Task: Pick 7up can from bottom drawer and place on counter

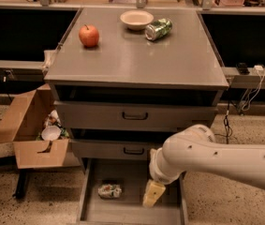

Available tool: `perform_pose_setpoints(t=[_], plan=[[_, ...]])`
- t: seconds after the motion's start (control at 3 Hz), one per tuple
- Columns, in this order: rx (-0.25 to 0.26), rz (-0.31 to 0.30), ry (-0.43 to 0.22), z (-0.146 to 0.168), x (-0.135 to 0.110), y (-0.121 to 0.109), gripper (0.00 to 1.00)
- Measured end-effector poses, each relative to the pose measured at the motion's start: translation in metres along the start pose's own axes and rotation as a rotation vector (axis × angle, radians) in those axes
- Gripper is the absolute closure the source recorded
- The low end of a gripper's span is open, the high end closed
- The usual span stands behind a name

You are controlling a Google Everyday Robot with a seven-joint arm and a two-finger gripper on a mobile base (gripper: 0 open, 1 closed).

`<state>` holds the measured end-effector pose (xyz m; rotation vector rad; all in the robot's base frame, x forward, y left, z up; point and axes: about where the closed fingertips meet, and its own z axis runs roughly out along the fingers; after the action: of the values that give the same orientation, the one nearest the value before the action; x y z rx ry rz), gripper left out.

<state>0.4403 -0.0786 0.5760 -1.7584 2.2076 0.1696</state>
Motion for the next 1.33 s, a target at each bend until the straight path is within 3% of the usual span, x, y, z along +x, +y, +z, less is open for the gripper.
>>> perform_pose_setpoints(t=[0.33,1.0,1.33], plan=[[-0.038,0.011,-0.041,0.058,0.004,0.014,0.00],[-0.182,0.055,-0.156,0.171,0.003,0.038,0.00],[-0.240,0.080,-0.164,0.199,0.008,0.057,0.00]])
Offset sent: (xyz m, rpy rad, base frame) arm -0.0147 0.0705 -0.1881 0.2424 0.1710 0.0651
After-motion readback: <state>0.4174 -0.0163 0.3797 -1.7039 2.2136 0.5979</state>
